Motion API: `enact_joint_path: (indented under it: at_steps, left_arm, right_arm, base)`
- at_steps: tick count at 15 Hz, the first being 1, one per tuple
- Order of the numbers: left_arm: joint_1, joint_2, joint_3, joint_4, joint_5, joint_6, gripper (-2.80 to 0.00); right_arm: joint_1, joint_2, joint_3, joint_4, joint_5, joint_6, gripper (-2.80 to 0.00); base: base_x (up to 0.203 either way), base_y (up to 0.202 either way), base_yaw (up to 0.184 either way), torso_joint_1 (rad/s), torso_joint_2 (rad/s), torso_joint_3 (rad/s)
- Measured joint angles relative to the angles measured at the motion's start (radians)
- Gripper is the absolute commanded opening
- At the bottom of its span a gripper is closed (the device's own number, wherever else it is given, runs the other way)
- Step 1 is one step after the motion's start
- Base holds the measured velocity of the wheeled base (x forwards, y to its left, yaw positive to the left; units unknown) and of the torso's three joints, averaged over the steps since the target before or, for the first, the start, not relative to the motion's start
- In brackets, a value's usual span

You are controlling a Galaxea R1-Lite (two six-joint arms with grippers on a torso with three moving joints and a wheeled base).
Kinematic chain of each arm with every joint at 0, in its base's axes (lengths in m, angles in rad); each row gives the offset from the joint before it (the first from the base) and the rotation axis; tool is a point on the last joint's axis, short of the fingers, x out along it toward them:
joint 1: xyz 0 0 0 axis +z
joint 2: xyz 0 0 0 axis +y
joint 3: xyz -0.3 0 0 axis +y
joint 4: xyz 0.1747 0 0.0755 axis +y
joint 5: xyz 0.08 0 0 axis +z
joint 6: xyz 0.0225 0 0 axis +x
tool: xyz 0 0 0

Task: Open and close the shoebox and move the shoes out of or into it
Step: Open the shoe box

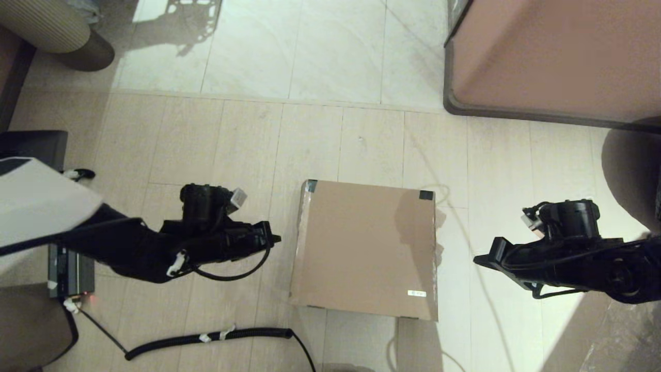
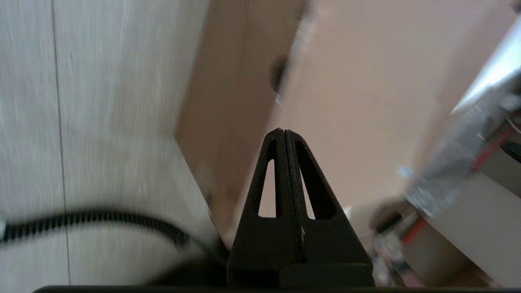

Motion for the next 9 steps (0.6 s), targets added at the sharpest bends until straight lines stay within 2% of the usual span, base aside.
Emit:
enact_joint_path:
  at_steps: [3,6,9]
  left_arm:
    - [-0.010,0.107,-0.028,-0.107,0.045,-0.002,-2.80]
    - [-0.012,0.179,-0.089,-0.109,0.115,-0.003,-2.80]
    - [-0.017,0.224,-0.130,-0.103,0.127,-0.001,-2.80]
  right_arm:
    - [0.001,0.102,-0.020,-0.110,-0.025,0.016,-2.80]
    - [0.022,0.200,-0.047,-0.202,-0.034,0.034,-2.80]
    - [0.063,0.275,-0.055,-0.246,-0.042,0.032,-2.80]
  base:
    - [0.000,0.000,0.000,0.000,0.00,0.000]
    - [0.000,0.000,0.000,0.000,0.00,0.000]
    - [0.000,0.000,0.000,0.000,0.00,0.000]
